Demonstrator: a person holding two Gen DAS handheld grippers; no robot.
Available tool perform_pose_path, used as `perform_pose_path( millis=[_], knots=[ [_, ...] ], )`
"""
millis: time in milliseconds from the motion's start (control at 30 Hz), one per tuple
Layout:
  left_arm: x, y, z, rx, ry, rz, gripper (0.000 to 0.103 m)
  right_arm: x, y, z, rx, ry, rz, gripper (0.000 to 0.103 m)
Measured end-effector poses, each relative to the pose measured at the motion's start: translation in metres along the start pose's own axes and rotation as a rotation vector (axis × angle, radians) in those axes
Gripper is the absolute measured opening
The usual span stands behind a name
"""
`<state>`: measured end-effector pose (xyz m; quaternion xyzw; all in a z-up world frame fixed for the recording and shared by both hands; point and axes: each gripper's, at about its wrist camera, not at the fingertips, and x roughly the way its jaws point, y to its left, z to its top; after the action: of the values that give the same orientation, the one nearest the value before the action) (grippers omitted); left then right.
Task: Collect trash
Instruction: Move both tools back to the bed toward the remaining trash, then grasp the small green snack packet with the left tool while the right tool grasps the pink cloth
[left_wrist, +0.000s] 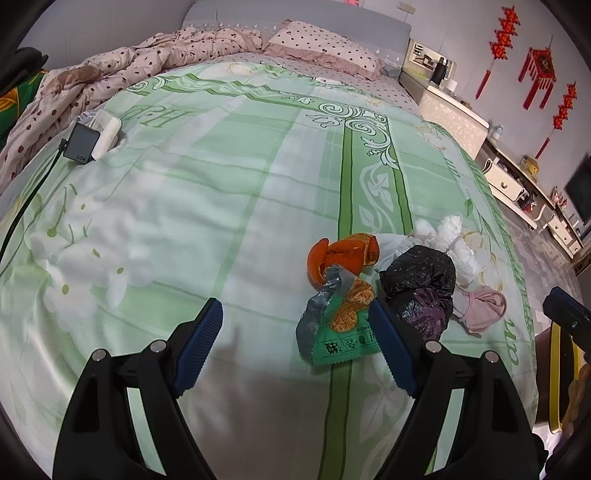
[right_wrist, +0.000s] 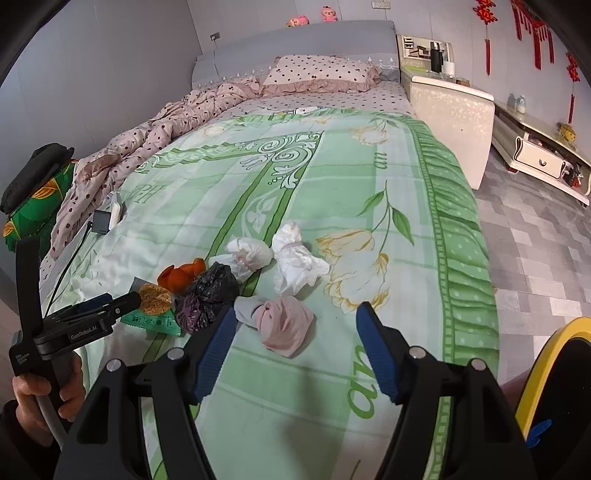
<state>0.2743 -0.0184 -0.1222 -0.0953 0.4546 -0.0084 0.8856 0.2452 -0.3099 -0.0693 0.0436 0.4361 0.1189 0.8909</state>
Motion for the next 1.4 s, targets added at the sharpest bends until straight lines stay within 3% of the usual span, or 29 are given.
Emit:
perform_pose_path(
  millis=[300, 533, 767, 967, 1400],
  knots=[
    [0.030, 0.005, 0.001, -0.012, 0.032, -0.009, 0.076, 0.047, 0.003, -0.003, -0.004, 0.078, 0.004, 0.064],
    [0.044, 0.002, 0.000, 0.007, 0.042, -0.039, 0.047, 0.068, 0.007, -0.006, -0.022, 0.110, 0.006, 0.061],
    [0.045, -0.003, -0.001, 0.035, 0.017, -0.062, 0.023, 0.081, 0.008, -0.009, -0.024, 0.135, 0.030, 0.040],
    [0.046, -0.001, 0.000, 0.026, 0.016, -0.083, 0.017, 0.076, 0.012, -0.007, -0.033, 0.119, 0.027, 0.030],
    [0.019, -0.002, 0.004, 0.024, -0.010, -0.084, 0.007, 0.035, 0.005, -0.005, -0.005, 0.059, 0.029, 0.029]
  ],
)
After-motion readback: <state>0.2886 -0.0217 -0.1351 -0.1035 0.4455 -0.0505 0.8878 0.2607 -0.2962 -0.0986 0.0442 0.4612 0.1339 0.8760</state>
